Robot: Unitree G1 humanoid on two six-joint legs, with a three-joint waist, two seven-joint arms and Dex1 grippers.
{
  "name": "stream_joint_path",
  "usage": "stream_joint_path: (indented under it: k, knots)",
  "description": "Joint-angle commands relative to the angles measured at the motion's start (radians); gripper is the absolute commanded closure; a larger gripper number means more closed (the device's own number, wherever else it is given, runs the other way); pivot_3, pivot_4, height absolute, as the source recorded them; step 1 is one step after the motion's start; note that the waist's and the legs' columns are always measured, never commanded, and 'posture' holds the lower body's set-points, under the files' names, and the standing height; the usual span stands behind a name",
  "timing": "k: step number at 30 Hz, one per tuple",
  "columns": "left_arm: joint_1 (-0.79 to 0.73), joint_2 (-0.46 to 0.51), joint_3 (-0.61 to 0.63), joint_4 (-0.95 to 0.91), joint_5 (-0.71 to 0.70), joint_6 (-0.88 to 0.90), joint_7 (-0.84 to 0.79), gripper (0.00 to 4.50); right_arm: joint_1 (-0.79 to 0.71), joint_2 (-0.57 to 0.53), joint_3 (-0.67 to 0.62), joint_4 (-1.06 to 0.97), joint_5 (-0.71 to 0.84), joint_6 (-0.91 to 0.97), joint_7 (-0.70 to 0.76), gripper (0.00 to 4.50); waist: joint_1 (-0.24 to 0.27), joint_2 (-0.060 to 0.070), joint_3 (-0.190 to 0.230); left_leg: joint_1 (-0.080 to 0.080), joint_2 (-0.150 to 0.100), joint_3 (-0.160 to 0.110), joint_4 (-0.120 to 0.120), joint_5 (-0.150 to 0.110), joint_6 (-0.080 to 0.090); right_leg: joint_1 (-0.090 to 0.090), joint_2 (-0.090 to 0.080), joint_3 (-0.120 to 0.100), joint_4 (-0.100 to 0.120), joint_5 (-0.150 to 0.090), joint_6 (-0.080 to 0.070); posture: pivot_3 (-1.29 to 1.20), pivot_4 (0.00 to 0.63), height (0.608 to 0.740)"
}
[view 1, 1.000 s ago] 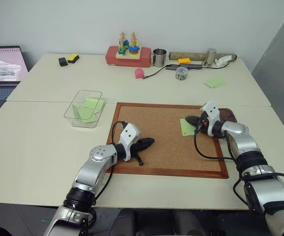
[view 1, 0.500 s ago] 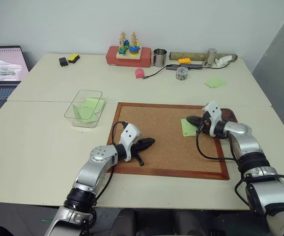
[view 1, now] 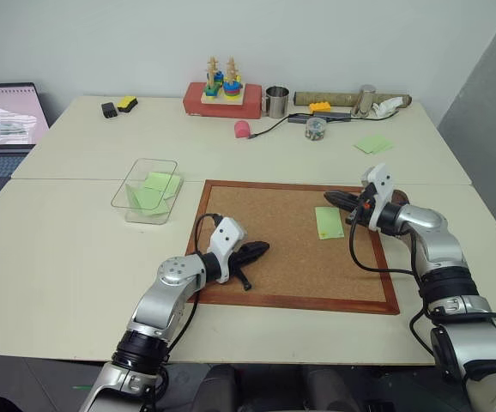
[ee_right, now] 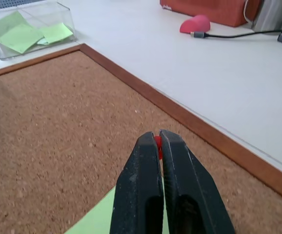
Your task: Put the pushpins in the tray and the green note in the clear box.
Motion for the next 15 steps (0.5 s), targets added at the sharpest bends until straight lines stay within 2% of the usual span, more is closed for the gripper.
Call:
stream_joint_path:
  k: [1,6,10,15]
  knots:
    - [0.040,-0.005,-0.036,0.033,0.025,0.033,0.011,4.50,-0.019,-0.006,-0.041,-0.048,0.033,0.010,-0.010,4.42,0.000,0.000,0.000,0.000,0.000,0.000,0.000,0.000,0.000,0.000,0.000,0.000,0.000,0.000,0.000,0.00,0.150,0.740]
    - [0.042,-0.007,-0.038,0.029,0.025,0.036,0.019,4.50,-0.035,-0.062,-0.076,-0.038,0.034,0.026,-0.034,4.42,0.000,0.000,0.000,0.000,0.000,0.000,0.000,0.000,0.000,0.000,0.000,0.000,0.000,0.000,0.000,0.00,0.150,0.740]
    - [0.045,-0.007,-0.036,0.029,0.026,0.035,0.024,4.50,-0.035,-0.177,-0.076,0.029,-0.057,0.054,-0.115,4.42,0.001,0.001,0.000,0.000,0.000,0.000,0.000,0.000,0.000,0.000,0.000,0.000,0.000,0.000,0.000,0.00,0.150,0.740]
    - [0.038,-0.010,-0.041,0.039,0.029,0.031,0.022,4.50,-0.058,-0.232,-0.068,0.131,-0.122,0.054,-0.214,4.42,0.001,0.003,-0.002,0.000,0.000,0.000,0.000,0.000,0.000,0.000,0.000,0.000,-0.001,0.000,0.000,0.00,0.150,0.740]
